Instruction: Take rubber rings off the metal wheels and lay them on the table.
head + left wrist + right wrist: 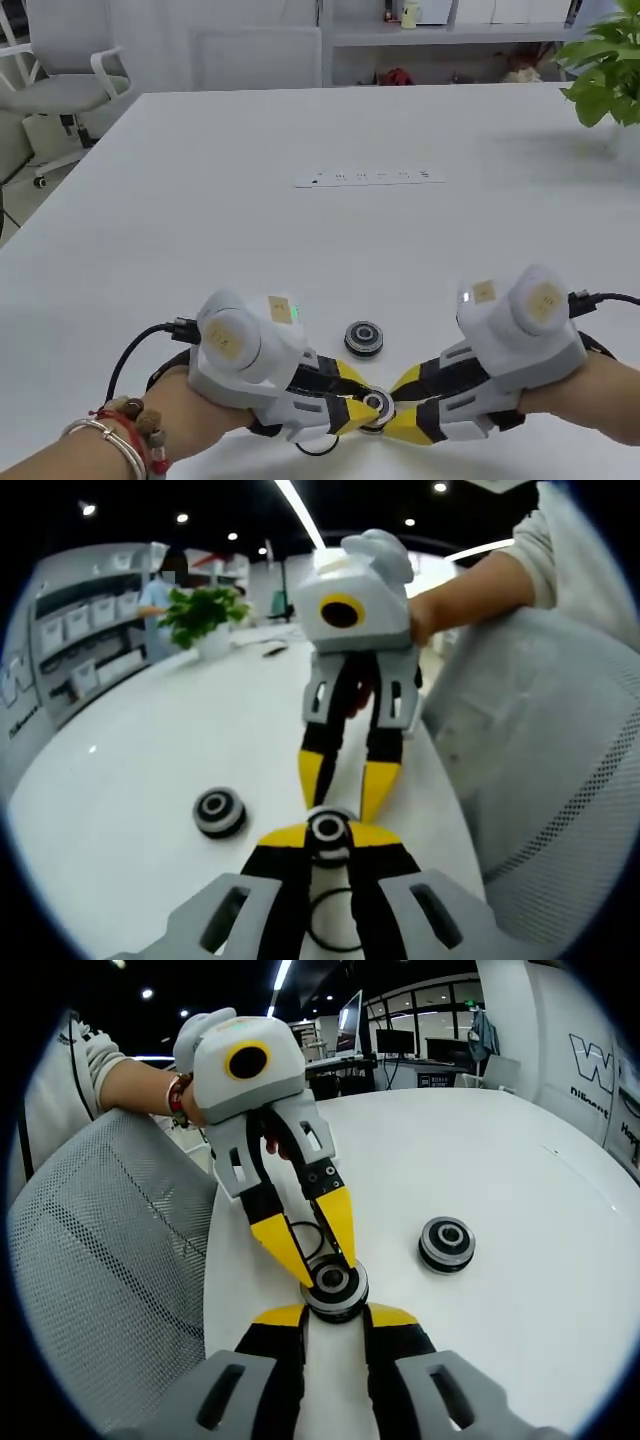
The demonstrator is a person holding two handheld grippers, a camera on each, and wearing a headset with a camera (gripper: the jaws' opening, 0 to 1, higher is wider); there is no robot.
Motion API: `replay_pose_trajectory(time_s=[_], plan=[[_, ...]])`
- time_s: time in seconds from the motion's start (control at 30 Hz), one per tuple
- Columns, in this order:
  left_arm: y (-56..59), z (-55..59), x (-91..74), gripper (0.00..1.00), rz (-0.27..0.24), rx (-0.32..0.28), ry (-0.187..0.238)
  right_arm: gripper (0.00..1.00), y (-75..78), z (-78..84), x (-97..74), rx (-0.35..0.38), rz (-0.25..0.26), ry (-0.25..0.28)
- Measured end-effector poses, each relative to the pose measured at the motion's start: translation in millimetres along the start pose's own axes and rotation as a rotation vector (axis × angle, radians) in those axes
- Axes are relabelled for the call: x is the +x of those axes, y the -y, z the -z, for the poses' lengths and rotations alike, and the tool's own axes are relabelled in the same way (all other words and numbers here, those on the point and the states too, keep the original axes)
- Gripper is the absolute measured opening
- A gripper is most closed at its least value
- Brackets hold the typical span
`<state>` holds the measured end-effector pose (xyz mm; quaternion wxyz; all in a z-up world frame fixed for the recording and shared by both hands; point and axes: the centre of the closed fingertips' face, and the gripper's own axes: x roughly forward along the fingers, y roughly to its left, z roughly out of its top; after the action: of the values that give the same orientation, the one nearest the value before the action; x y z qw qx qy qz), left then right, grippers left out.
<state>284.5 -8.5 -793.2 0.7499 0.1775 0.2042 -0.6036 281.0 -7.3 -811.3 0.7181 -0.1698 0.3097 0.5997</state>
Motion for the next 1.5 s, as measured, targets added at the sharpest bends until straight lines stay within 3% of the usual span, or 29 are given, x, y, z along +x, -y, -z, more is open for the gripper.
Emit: replay_pose_trajectory(time_s=[0.23, 0.3, 0.5, 0.63, 0.8, 1.13, 1.5], plan=[[-0.2, -0.1, 0.1, 0.14, -0.001, -0.011, 0.005, 0.13, 0.3, 1.5, -2.8, -0.015, -0.002, -0.014], [-0.3, 0.0, 0.0, 0.14, -0.001, -0.013, 0.005, 0.02, 4.2, 5.6, -3.8, -0.035, 0.013, -0.034], [-0.7, 0.1, 0.2, 0.14, -0.004, -0.015, 0.005, 0.02, 5.0, 4.6, -3.3, -0.011, 0.021, -0.030], [-1.0, 0.1, 0.1, 0.14, -0.006, -0.019, 0.008, 0.00, 8.0, 5.0, -2.7, 0.042, 0.035, -0.039], [-1.4, -0.3, 0.0, 0.14, -0.007, -0.025, 0.015, 0.00, 11.0, 7.1, -3.5, 0.235, 0.051, -0.055], [-1.1, -0.5, 0.3, 0.14, -0.007, -0.035, 0.020, 0.00, 12.1, 7.5, -4.8, 0.292, 0.046, -0.036], [0.0, -0.5, 0.4, 0.14, -0.006, -0.026, 0.015, 0.00, 11.8, 7.6, -8.8, 0.427, 0.037, -0.020]])
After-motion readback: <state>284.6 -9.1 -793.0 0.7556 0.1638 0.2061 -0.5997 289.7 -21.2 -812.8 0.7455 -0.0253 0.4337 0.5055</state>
